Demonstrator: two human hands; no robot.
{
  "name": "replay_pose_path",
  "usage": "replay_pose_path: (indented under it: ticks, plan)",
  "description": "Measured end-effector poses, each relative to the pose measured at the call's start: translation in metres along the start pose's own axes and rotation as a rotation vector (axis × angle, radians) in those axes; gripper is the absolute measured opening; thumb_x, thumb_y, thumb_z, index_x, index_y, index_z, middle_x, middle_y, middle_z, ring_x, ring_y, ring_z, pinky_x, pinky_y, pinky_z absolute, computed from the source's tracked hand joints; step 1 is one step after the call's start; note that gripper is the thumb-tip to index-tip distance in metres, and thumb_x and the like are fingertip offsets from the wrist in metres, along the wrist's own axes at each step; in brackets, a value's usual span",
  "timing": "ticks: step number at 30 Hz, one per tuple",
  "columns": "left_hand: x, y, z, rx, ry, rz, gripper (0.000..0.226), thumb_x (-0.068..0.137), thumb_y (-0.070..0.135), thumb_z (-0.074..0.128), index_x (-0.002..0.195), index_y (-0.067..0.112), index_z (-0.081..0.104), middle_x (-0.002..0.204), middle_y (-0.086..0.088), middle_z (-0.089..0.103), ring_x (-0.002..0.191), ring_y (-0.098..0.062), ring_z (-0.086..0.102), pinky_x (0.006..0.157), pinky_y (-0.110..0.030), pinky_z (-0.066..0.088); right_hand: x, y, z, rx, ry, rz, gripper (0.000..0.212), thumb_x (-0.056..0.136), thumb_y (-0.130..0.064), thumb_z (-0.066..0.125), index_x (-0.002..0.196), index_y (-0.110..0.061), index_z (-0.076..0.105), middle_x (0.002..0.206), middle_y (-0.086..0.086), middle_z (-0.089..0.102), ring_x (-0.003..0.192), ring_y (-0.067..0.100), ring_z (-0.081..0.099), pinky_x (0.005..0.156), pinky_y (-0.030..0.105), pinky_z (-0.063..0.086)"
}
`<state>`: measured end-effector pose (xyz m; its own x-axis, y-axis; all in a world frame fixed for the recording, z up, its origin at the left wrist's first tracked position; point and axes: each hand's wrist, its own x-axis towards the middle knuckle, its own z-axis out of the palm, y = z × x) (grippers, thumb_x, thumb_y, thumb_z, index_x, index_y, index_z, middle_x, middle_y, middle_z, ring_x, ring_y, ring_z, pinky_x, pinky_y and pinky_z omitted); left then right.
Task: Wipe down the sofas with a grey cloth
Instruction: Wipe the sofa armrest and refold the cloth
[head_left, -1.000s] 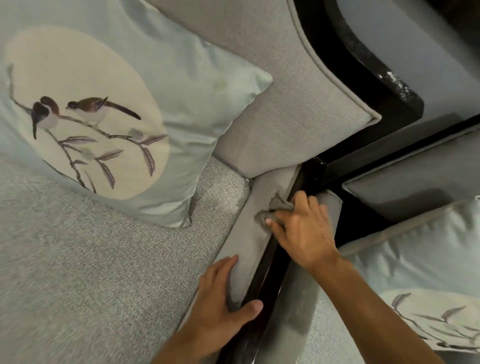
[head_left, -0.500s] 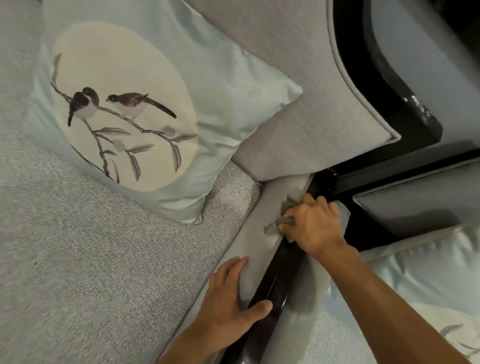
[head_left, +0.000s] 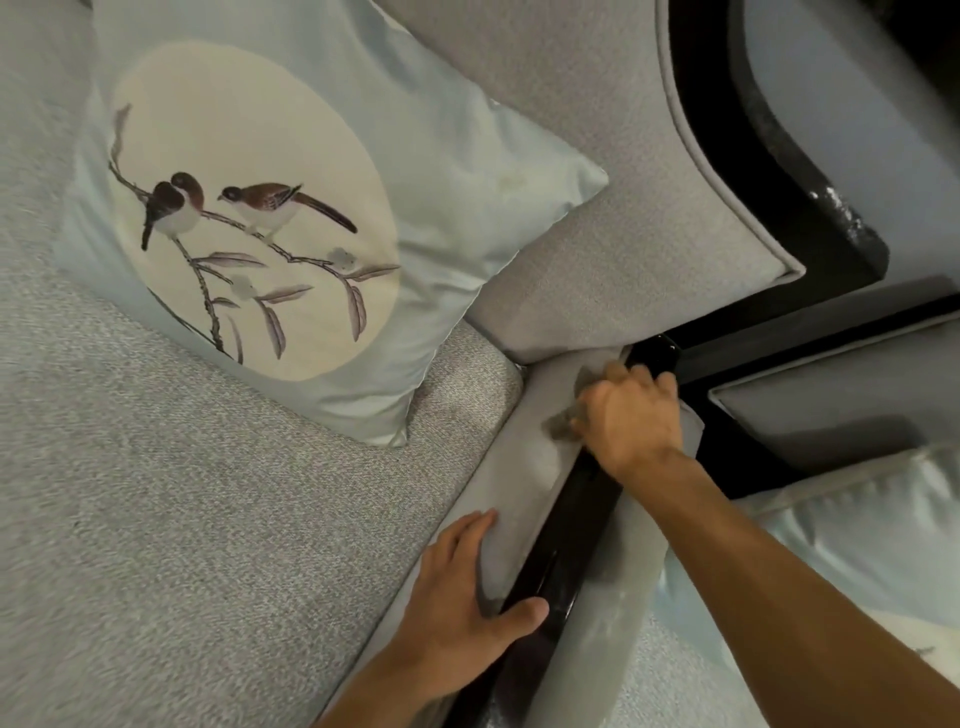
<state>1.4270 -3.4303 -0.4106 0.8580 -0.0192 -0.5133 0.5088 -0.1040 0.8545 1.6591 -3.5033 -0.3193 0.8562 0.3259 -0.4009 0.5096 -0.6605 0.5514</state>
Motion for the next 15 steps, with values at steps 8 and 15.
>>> replay_pose_path:
  ticks: [8,15]
  plan:
    - [0.001,-0.007,0.006,-0.008,0.062,0.004,0.110,0.062,0.085,0.060,0.157,0.045,0.019,0.156,0.025,0.017,0.148,-0.006,0.014,0.125,-0.040,0.022,-0.047,-0.015,-0.006,0.168,-0.148,-0.244,0.030,0.086,-0.053,0.061,0.107,-0.033,0.070,0.113,-0.004,0.059,0.112,0.022,0.050,0.092,0.040,0.032]
    - [0.000,-0.007,0.007,-0.021,0.073,0.015,0.106,0.061,0.084,0.060,0.154,0.049,0.021,0.153,0.029,0.017,0.145,0.002,0.015,0.125,-0.034,0.020,-0.009,-0.003,0.002,0.005,0.003,0.005,0.029,0.095,-0.045,0.050,0.110,-0.029,0.069,0.117,0.000,0.057,0.108,0.025,0.054,0.091,0.042,0.036]
